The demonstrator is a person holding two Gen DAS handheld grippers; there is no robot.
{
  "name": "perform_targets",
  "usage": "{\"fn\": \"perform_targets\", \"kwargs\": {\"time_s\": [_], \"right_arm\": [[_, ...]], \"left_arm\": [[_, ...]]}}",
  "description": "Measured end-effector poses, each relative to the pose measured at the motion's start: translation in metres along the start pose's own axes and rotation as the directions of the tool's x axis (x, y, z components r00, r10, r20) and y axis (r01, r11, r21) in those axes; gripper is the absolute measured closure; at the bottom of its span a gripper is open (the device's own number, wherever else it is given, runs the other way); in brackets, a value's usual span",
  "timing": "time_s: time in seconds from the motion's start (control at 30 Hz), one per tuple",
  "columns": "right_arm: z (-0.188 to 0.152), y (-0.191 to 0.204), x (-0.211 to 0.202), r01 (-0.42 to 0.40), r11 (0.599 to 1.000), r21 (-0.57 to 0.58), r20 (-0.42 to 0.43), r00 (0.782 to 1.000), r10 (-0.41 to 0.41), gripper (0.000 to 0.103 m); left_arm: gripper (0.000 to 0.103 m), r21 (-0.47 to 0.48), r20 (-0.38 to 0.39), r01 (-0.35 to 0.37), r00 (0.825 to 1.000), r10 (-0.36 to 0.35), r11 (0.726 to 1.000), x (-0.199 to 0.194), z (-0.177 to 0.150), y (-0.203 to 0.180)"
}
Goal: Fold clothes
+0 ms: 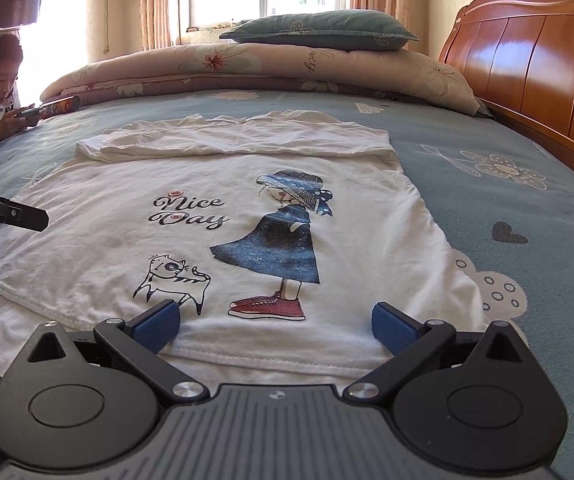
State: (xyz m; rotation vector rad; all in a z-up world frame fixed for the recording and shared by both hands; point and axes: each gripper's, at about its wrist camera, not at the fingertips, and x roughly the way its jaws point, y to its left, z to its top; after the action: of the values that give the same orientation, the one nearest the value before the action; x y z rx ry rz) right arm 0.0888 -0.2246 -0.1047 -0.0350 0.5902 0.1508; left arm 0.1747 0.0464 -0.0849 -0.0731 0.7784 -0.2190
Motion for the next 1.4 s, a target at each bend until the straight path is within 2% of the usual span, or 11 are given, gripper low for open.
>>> {"fn": "perform_targets", "kwargs": {"time_s": [0.13, 0.3, 0.47, 0.53, 0.63, 0.8, 0.87, 1.07, 1.17, 1.3, 1.4], "right_arm": [[0.002, 0.004, 0.002, 0.007, 1.000, -0.009, 0.015, 1.000, -0.007, 0.000], [0.005, 0.003, 0.005, 0.000, 1.000, 0.004, 0.010, 1.000, 0.000, 0.000], [0.006, 0.002, 0.007, -0.003, 1.000, 0.005, 0.007, 1.000, 0.003, 0.000], [0.006, 0.002, 0.008, -0.002, 1.000, 0.006, 0.007, 1.000, 0.002, 0.000], [0.006, 0.002, 0.008, -0.002, 1.000, 0.009, 0.008, 1.000, 0.001, 0.000], [0.006, 0.002, 0.009, -0.001, 1.000, 0.011, 0.010, 1.000, 0.001, 0.000], [0.006, 0.002, 0.009, -0.001, 1.000, 0.012, 0.011, 1.000, 0.001, 0.000], [0.004, 0.002, 0.008, 0.006, 1.000, 0.016, 0.020, 1.000, -0.006, 0.000], [0.003, 0.002, 0.006, 0.012, 1.000, 0.019, 0.027, 1.000, -0.013, 0.000], [0.002, 0.002, 0.005, 0.023, 1.000, 0.019, 0.030, 0.999, -0.024, 0.000], [0.001, 0.003, 0.004, 0.037, 0.999, 0.019, 0.030, 0.999, -0.038, 0.000]], "left_arm": [[0.001, -0.009, 0.031, 0.011, 0.999, -0.011, 1.000, 0.009, 0.040, 0.009], [0.001, -0.088, 0.033, 0.007, 0.999, -0.004, 0.996, 0.058, 0.085, 0.028], [0.001, -0.196, 0.059, -0.018, 0.998, 0.030, 0.980, 0.089, 0.094, 0.061], [0.001, -0.233, 0.069, 0.016, 0.998, 0.000, 0.972, 0.087, 0.095, 0.071], [0.001, -0.240, 0.053, -0.032, 0.998, 0.046, 0.970, 0.073, 0.099, 0.069], [0.001, -0.218, 0.058, 0.090, 0.995, -0.079, 0.972, 0.040, 0.087, 0.051], [0.001, -0.186, 0.019, 0.134, 0.991, -0.133, 0.973, 0.035, 0.074, 0.039], [0.001, -0.133, -0.089, -0.010, 0.996, -0.001, 0.991, 0.025, 0.046, 0.033], [0.001, -0.137, -0.080, 0.020, 0.996, -0.032, 0.990, -0.003, 0.035, 0.029], [0.001, -0.142, -0.058, 0.127, 0.989, -0.137, 0.982, -0.029, 0.010, 0.016], [0.001, -0.143, -0.076, 0.099, 0.991, -0.110, 0.985, -0.028, -0.015, 0.012]]}}
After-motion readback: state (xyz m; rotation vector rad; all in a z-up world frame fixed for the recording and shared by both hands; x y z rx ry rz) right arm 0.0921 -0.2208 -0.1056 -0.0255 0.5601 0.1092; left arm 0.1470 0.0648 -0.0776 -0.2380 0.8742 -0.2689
